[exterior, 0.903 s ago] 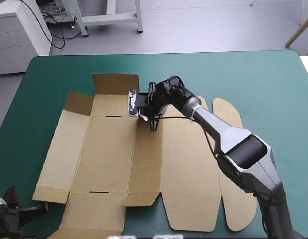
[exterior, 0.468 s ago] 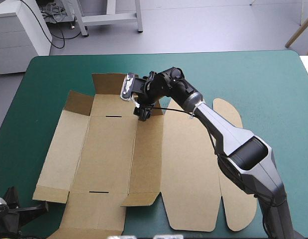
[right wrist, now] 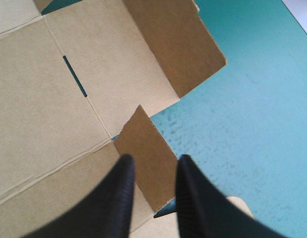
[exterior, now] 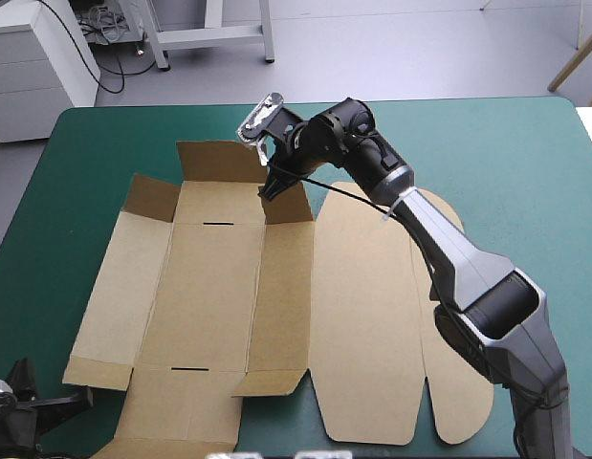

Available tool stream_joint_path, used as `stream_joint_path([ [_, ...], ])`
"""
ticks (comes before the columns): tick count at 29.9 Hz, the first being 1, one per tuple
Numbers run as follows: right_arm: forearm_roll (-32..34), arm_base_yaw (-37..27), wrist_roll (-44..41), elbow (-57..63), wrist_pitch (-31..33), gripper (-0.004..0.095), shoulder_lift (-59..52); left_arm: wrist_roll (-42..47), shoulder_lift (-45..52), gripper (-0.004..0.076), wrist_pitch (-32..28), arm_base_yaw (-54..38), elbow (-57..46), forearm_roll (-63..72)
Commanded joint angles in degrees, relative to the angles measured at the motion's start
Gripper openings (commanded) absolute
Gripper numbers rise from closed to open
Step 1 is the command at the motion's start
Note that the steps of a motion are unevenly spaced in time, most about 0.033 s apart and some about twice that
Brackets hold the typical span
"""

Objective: Fold the box

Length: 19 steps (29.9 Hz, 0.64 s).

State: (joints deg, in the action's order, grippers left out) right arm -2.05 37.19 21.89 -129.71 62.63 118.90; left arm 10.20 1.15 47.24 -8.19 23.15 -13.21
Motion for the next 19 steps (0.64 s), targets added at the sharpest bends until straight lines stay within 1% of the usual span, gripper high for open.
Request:
stream_joint_path([
  [1,2.1,-0.1,-7.9,-1.8,-2.4,-0.0004,-4.3,0.3,0.5,-0.0009,-4.3,0.2,1.5,-0.5],
  [3,2.1,-0.2,-11.2,-1.8,-2.0,-0.0004,-4.7,0.3,0.5,-0.0005,-4.3,0.2,1.5,-0.5],
  [6,3.2,-0.3,-13.9,-1.8,-1.1,-0.0004,-5.4,0.3,0.5,0.0047,-4.3,0.2,1.5,-0.5],
  [9,5.6,-1.4,-16.5,-1.8,2.3,-0.0004,-6.2,0.3,0.5,0.0179,-4.3,0.2,1.5,-0.5],
  [12,5.8,-3.5,-18.0,-1.8,6.4,-0.0004,-6.6,0.7,0.5,0.0375,-4.3,0.2,1.5,-0.6],
  [14,4.6,-5.0,-19.2,-1.1,6.4,-0.0004,-7.2,1.5,0.5,0.0470,-4.3,0.2,1.5,-0.8],
  [15,3.4,-5.6,-19.2,-0.3,6.4,-0.0004,-7.7,1.6,0.5,0.0496,-4.3,0.2,1.5,-0.9],
  [16,2.1,-6.3,-18.5,0.7,6.4,-0.0004,-8.6,1.6,0.5,0.0505,-4.3,0.2,1.5,-0.8],
  [19,1.4,-7.6,-17.7,5.1,6.2,-0.0004,-11.1,1.6,0.5,0.0500,-4.3,0.2,1.5,-0.5],
])
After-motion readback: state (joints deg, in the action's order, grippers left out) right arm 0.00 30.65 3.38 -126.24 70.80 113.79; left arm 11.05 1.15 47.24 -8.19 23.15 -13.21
